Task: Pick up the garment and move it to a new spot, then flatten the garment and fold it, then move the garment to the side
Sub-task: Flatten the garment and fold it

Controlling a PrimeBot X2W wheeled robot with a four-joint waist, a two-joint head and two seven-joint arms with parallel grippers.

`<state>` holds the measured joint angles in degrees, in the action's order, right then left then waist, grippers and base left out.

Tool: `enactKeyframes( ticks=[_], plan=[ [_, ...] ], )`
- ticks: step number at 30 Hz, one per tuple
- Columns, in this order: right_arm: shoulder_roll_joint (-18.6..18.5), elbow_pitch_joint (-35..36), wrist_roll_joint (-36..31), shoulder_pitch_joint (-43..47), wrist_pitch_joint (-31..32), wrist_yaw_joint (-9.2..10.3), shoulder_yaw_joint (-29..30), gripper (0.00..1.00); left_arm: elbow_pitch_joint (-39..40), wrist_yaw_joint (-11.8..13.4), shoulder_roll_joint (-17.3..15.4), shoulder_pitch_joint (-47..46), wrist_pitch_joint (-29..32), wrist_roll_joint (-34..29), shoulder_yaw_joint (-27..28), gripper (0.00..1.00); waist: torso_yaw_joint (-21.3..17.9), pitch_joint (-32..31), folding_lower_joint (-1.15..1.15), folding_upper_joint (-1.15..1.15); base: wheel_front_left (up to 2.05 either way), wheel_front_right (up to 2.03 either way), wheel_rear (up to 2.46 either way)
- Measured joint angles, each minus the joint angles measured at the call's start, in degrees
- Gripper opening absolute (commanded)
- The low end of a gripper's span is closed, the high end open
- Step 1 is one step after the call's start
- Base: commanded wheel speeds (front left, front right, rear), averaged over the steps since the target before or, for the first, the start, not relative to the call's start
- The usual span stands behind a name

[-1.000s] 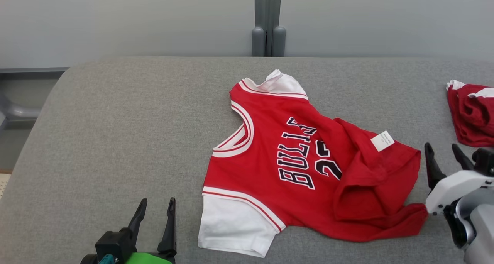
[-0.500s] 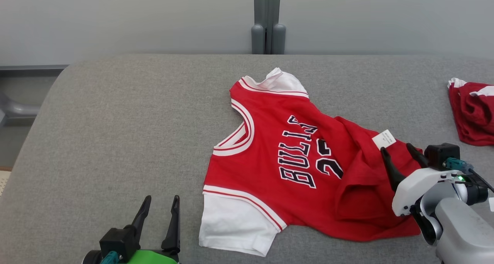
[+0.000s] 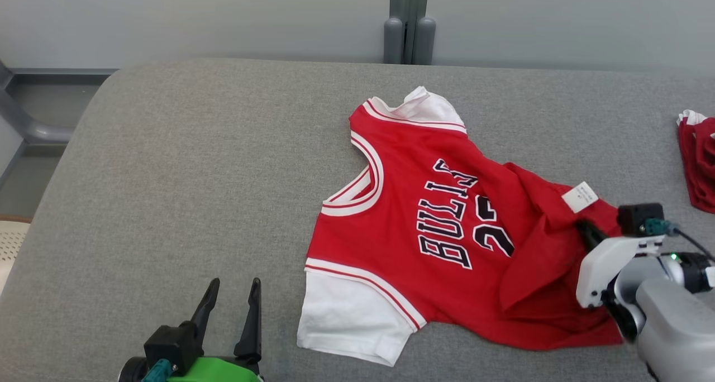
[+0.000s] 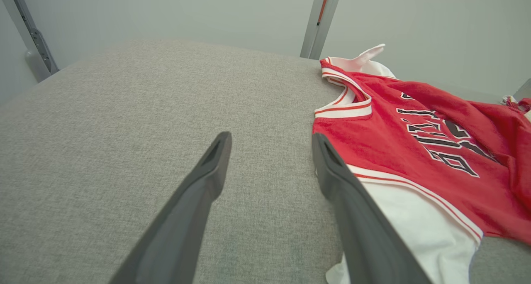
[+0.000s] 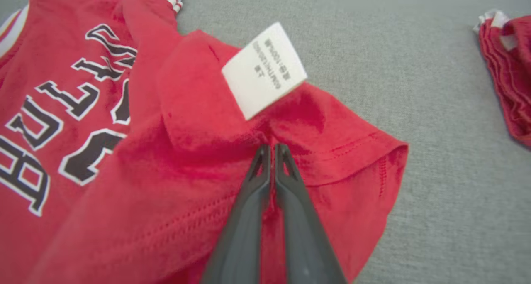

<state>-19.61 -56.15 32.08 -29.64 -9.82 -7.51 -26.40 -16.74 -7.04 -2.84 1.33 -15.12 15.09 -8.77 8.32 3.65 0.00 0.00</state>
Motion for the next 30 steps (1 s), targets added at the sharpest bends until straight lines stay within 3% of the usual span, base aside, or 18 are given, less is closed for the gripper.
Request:
enactKeyframes(
  ticks=[6,11,12,13,14,20,30],
  plan=[
    [-3.19,-1.23,0.75,-8.44,-3.31,0.00,1.45,0.00,0.04,0.00,0.01,-1.07,0.00,0.00,-0.60,1.00,0.14,0.73,0.00,0.00,0.00,0.00,0.00],
    [-3.67,-5.31,1.36,-17.31,-4.89,0.00,6.92,0.00,0.12,0.00,0.01,-1.79,0.00,0.00,-0.90,1.00,0.53,2.03,0.00,0.00,0.00,0.00,0.00],
    [-3.57,-6.69,1.51,-18.10,-4.94,0.00,7.87,0.33,0.10,0.00,0.01,-2.02,0.00,0.00,-1.09,1.00,0.68,2.29,0.00,0.00,0.00,0.00,0.00],
    [-3.63,-7.75,1.13,-18.39,-5.00,0.00,8.32,0.94,0.09,0.00,0.01,-2.21,0.00,0.01,-1.23,1.00,0.85,2.45,0.00,0.00,0.00,0.00,0.00],
    [-3.71,-9.07,0.24,-18.68,-5.03,0.00,8.95,1.00,0.08,0.00,0.01,-2.40,0.00,0.03,-1.40,1.00,1.08,2.64,0.00,0.00,0.00,0.00,0.00],
    [-3.20,-5.80,-3.80,-17.12,-5.19,0.00,12.56,1.00,-0.04,0.22,0.01,-2.49,0.00,0.19,-1.14,1.00,1.39,2.71,0.00,0.00,0.00,0.00,0.00],
    [-1.94,12.57,-6.88,0.46,-5.23,0.00,19.27,1.00,-0.26,0.32,0.00,-0.03,0.00,-0.64,1.59,1.00,-1.66,-1.00,0.00,0.00,0.00,0.00,0.00]
  ],
)
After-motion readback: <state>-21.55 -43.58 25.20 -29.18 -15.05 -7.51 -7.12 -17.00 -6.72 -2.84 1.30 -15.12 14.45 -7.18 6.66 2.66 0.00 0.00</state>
